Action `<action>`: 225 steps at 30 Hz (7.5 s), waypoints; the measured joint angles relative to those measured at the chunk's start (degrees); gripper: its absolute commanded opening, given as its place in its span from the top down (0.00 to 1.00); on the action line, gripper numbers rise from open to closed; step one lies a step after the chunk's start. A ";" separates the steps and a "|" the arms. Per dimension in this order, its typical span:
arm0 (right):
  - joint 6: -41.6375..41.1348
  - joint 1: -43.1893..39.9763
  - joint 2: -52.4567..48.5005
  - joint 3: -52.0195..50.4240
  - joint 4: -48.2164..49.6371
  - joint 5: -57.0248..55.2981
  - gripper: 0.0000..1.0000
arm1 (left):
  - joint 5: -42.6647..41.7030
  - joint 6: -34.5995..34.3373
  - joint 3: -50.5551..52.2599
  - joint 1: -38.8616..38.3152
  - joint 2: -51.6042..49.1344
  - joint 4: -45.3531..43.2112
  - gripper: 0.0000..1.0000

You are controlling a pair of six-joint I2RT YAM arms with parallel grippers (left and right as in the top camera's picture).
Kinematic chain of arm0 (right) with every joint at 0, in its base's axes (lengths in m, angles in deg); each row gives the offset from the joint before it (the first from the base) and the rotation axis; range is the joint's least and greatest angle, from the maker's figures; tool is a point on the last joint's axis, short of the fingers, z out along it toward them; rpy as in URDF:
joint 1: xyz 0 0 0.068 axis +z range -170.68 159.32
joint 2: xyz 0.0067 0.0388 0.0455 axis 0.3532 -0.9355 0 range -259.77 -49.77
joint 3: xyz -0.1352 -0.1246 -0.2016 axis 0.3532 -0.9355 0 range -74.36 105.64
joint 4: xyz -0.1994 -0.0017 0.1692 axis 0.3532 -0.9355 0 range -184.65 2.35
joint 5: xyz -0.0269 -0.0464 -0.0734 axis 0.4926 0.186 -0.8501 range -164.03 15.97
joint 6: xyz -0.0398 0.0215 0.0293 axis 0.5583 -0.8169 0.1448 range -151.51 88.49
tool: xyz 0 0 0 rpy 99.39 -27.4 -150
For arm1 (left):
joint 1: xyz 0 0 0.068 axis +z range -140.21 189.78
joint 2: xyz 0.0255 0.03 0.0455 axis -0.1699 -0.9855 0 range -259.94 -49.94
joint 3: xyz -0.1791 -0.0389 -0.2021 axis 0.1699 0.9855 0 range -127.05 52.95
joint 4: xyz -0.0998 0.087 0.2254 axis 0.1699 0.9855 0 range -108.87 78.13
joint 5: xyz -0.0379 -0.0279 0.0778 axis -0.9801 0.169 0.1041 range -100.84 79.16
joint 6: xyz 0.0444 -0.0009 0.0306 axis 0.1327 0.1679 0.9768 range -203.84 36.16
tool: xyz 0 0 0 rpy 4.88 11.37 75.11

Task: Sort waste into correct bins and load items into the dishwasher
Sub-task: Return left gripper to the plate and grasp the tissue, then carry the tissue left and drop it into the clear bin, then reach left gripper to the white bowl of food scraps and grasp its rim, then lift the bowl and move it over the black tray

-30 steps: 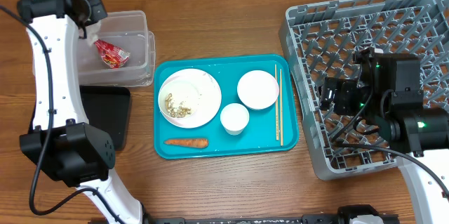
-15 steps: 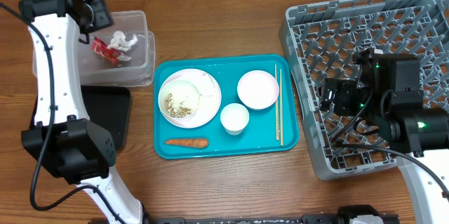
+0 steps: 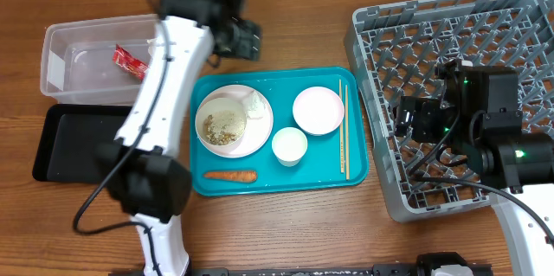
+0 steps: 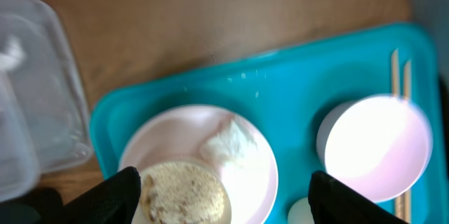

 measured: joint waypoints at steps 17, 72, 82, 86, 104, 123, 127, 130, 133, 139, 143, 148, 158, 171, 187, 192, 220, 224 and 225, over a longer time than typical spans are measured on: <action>0.04 0.00 0.00 0.00 -0.11 0.00 0.00 | 2.62 2.16 0.70 -5.16 -16.79 5.66 0.20; 0.02 0.00 0.00 0.00 -0.37 -0.52 0.00 | 5.84 -2.05 -13.27 15.17 -8.17 6.56 0.84; 0.02 0.00 0.00 0.00 -0.37 -0.63 0.00 | 6.03 -2.86 -12.26 27.63 -8.33 2.08 0.83; 0.00 0.00 0.00 0.00 -0.39 -0.66 0.00 | 6.03 -2.91 -12.24 28.55 -9.05 1.90 0.59; 0.04 0.00 0.00 0.00 -0.46 -0.66 0.00 | 6.01 -3.15 -12.09 28.55 -11.21 13.38 0.46; 0.04 0.00 0.00 0.00 -0.68 -0.63 0.00 | 5.60 -4.92 8.50 23.69 9.77 21.81 0.49; 0.02 0.00 0.00 0.00 1.42 -0.66 0.00 | 7.72 -6.78 21.24 22.43 20.70 15.98 0.47; 0.04 0.00 0.00 0.00 2.62 -0.66 0.00 | 8.13 -8.04 31.21 21.18 30.75 7.37 0.44; 0.04 0.00 0.00 0.04 3.15 -0.66 0.00 | 7.32 -8.94 40.04 18.60 40.57 -1.57 0.31; 0.07 0.00 0.00 0.11 3.32 -0.66 0.00 | 3.67 -9.99 55.43 12.70 49.44 -21.16 0.20; 0.04 0.00 0.00 0.11 3.34 -0.66 0.00 | 0.35 -9.97 60.59 7.19 44.26 -29.46 0.19; 0.04 0.00 0.00 0.11 3.34 -0.66 0.00 | -1.18 -9.94 60.63 0.11 34.42 -33.90 0.18; 0.04 0.00 0.00 0.11 3.02 -0.66 0.00 | -0.87 -10.08 56.43 -4.07 19.47 -35.58 0.34; 0.02 0.00 0.00 0.11 1.55 -0.68 0.00 | -0.28 -10.16 56.19 -5.29 14.32 -39.69 0.74; 0.04 0.00 0.00 0.11 1.42 -0.68 0.00 | 2.34 -10.40 50.56 -5.29 14.03 -31.45 0.96; 0.04 0.00 0.00 0.11 1.42 -0.63 0.00 | 2.62 -10.64 44.19 -5.29 13.90 -21.38 0.96; 0.02 0.00 0.00 0.11 0.42 -0.68 0.00 | 2.47 -13.22 43.15 16.41 23.58 -9.14 0.96; 0.07 0.00 0.00 0.11 0.37 -0.66 0.00 | -2.01 -9.60 45.38 22.58 23.58 -11.65 0.96; 0.04 0.00 0.00 0.11 0.39 -0.66 0.00 | -3.28 -8.63 45.86 24.09 23.58 -12.44 0.96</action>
